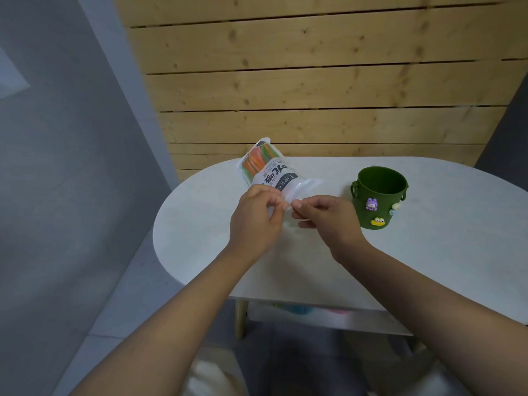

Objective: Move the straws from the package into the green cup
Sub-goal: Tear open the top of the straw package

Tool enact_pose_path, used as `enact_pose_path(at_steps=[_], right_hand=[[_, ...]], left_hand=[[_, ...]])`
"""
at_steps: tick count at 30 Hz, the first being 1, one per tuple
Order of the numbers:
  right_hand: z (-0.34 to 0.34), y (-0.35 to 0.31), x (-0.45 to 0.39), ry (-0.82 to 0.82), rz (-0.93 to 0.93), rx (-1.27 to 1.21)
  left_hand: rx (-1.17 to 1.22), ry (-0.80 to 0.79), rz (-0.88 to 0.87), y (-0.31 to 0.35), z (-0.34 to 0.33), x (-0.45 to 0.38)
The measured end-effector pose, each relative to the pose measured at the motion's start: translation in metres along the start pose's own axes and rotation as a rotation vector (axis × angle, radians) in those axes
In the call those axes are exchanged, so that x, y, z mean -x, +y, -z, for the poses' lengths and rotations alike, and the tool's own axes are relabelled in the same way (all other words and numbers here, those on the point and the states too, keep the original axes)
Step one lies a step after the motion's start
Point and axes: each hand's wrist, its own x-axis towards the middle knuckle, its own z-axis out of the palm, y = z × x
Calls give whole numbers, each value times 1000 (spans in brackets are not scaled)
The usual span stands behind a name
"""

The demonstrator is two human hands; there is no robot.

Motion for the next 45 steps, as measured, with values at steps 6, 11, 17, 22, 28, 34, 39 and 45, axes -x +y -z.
enact_pose_path(at_steps=[6,11,17,22,28,34,39,45], right_hand=[[0,-1,-7,-15,93,-10],[0,-5,-9,-89,110,-18],[-1,-7,-10,-112,105,38],[-1,-9,-12,-141,111,23],[0,-11,-14,-152,147,30],[3,-14,-14,-142,167,71],[8,-13,-16,-200,178,127],[4,-11,-11,-226,225,138]], left_hand=[[181,24,60,1,6,-3],[286,79,55,-2,6,-5],[260,148,-1,2,2,-3],[413,157,53,6,-1,-2],[458,171,111,12,-1,-3],[380,160,11,5,0,-8],[297,129,-83,-5,1,-10],[447,148,116,2,4,-14]])
